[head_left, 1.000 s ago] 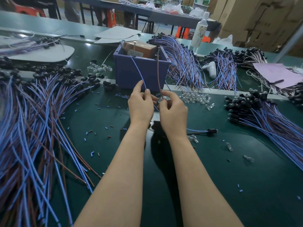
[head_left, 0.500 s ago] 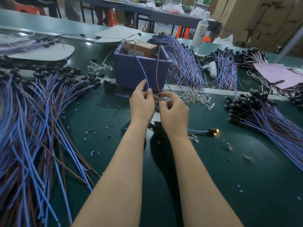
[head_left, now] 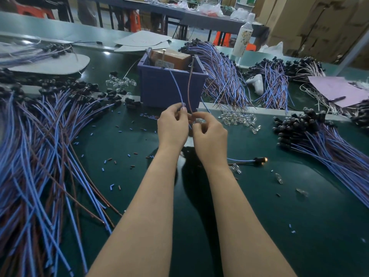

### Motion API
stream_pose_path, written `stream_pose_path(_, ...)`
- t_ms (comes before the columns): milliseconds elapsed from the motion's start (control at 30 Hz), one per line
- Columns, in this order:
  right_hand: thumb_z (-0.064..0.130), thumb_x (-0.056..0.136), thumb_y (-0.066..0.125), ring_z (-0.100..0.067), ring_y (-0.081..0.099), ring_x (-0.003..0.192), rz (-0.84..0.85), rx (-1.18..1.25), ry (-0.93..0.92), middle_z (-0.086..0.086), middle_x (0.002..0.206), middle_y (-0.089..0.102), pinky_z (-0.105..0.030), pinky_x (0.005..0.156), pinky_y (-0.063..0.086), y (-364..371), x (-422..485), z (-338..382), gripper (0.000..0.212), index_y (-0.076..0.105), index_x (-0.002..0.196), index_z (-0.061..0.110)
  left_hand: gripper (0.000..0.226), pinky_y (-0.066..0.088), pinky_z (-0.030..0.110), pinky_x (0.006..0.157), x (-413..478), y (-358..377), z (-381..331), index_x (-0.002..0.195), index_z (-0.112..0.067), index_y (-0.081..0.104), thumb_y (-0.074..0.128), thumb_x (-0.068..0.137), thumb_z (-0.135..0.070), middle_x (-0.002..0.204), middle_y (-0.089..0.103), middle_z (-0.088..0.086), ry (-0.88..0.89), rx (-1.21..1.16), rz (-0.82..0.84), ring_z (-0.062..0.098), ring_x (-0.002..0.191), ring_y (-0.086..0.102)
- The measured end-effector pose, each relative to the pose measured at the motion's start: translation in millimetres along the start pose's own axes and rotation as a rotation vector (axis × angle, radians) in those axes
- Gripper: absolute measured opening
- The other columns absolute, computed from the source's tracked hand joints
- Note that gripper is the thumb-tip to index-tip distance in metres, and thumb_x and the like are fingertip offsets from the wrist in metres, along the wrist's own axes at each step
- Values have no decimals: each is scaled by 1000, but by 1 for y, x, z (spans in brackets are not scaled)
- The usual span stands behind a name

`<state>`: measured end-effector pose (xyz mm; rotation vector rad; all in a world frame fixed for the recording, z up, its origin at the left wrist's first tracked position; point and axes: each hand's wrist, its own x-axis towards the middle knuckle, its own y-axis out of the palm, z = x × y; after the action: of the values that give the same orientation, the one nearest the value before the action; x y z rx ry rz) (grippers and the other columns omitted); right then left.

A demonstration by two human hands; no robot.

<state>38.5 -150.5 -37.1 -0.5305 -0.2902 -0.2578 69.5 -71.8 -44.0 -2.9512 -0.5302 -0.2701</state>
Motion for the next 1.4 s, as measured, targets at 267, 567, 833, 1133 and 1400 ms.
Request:
stream_pose_path(267, 16, 94, 48, -23, 56, 90, 150, -118, -152, -9, 97, 62, -34, 82, 44, -30, 10, 14, 21, 66, 106, 13, 17, 47, 21, 70, -9, -1, -55, 88, -15, 67, 53, 96, -18, 75, 62, -10, 219, 5, 104, 0, 66, 55)
stream_pose_path(567, 40, 101, 35, -26, 52, 83, -246, -273, -54, -14, 89, 63, -30, 69, 28, -154, 31, 0, 44, 63, 82, 11, 30, 37, 25, 63, -55, 76, -126, 109, -17, 65, 49, 96, -39, 75, 62, -1, 327, 249, 351, 17, 71, 57)
stream_pose_path(833, 32, 98, 48, -19, 63, 60, -655, 95, 139, -1, 59, 62, -25, 66, 48, -222, 13, -55, 38, 58, 65, 17, 29, 53, 47, 89, -109, 181, -98, 103, -2, 61, 42, 101, -23, 102, 66, 23, -154, -144, 696, 31, 89, 64)
stream_pose_path(1133, 31, 97, 51, -6, 57, 38, -877, 1003, 571, 4, 43, 60, -18, 42, 50, -245, -12, -111, 38, 56, 67, 8, 23, 44, 32, 73, -125, 264, -102, 113, -12, 50, 58, 92, -14, 89, 63, 4, 193, 63, 612, 25, 86, 62)
stream_pose_path(1400, 7, 98, 43, -17, 63, 75, -759, 1210, 681, -10, 82, 63, -29, 73, 54, -238, -7, -132, 23, 55, 79, 3, 18, 36, 31, 69, -112, 287, -52, 95, -12, 51, 60, 91, -27, 105, 63, 9, 120, 454, 659, 30, 98, 59)
